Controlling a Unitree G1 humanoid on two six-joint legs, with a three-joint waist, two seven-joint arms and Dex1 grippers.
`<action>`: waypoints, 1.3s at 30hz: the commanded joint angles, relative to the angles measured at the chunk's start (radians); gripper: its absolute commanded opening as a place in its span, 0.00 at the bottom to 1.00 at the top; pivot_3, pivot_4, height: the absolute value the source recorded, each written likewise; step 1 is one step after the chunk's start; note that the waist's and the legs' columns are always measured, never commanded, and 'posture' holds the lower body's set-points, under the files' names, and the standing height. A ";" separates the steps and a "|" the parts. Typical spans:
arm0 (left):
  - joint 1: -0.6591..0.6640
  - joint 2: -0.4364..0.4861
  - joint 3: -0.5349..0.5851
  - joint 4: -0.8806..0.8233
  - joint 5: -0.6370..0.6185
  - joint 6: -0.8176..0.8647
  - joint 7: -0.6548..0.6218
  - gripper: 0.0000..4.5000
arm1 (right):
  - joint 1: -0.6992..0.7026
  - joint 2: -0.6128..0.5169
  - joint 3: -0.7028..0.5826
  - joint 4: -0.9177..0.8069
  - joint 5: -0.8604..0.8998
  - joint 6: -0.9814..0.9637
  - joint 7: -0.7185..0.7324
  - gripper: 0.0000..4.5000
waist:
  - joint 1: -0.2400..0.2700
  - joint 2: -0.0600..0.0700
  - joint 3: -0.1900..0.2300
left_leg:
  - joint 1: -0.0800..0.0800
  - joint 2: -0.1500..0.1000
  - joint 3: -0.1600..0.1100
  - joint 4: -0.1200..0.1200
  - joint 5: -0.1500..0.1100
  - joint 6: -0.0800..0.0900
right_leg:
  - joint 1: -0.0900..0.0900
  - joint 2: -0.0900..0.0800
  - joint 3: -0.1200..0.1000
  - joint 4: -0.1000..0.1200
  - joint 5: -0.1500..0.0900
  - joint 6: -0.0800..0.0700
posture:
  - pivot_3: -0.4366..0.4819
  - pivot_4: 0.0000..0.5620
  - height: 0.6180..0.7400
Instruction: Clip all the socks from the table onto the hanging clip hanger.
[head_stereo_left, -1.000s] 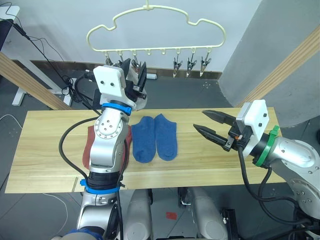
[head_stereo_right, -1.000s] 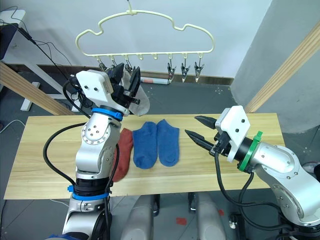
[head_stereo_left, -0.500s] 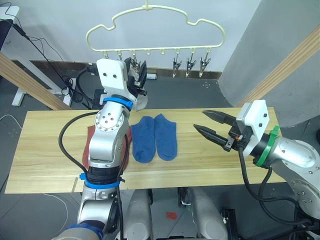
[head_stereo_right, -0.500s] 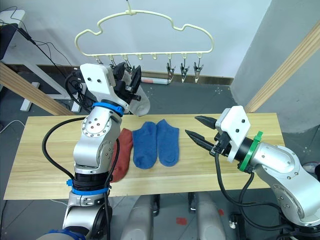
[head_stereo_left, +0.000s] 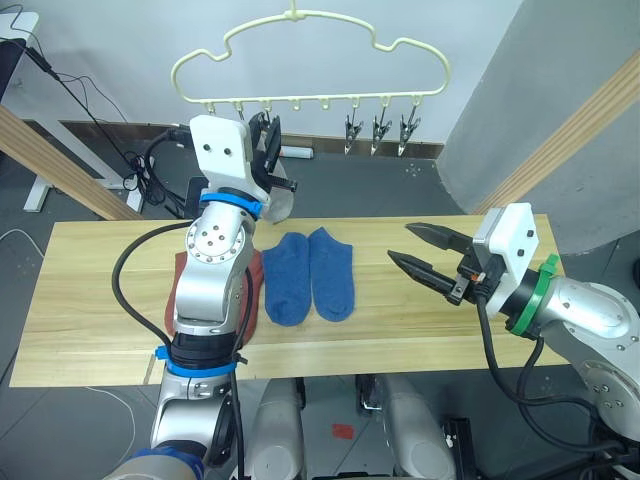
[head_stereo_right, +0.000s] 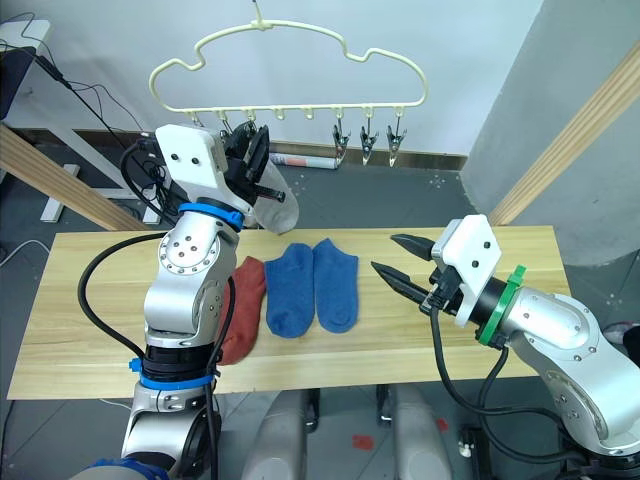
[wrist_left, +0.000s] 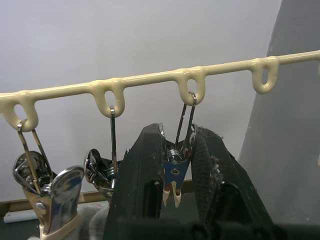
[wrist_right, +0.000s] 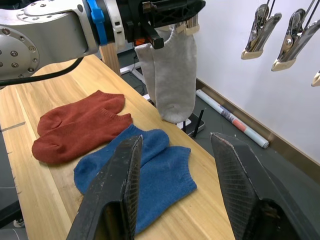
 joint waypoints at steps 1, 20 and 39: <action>-0.002 0.003 -0.002 -0.051 0.002 -0.029 -0.012 0.11 | 0.010 -0.009 -0.003 -0.030 0.001 -0.022 -0.005 0.50 | 0.000 0.000 0.000 | 0.000 0.000 0.000 0.000 0.000 0.000 | 0.000 0.000 0.000 0.000 0.000 0.000 | 0.37 0.74 1.00; 0.026 -0.007 0.005 -0.075 -0.002 0.019 -0.010 0.60 | 0.009 -0.016 0.007 -0.030 0.006 -0.020 -0.015 0.50 | 0.000 0.000 0.000 | 0.000 0.000 0.000 0.000 0.000 0.000 | 0.000 0.000 0.000 0.000 0.000 0.000 | 0.38 0.75 1.00; -0.014 -0.031 0.000 -0.173 0.030 0.198 0.079 0.60 | -0.092 -0.007 0.003 0.005 0.083 -0.042 0.025 0.50 | 0.000 0.000 0.000 | 0.000 0.000 0.000 0.000 0.000 0.000 | 0.000 0.000 0.000 0.000 0.000 0.000 | 0.40 0.75 1.00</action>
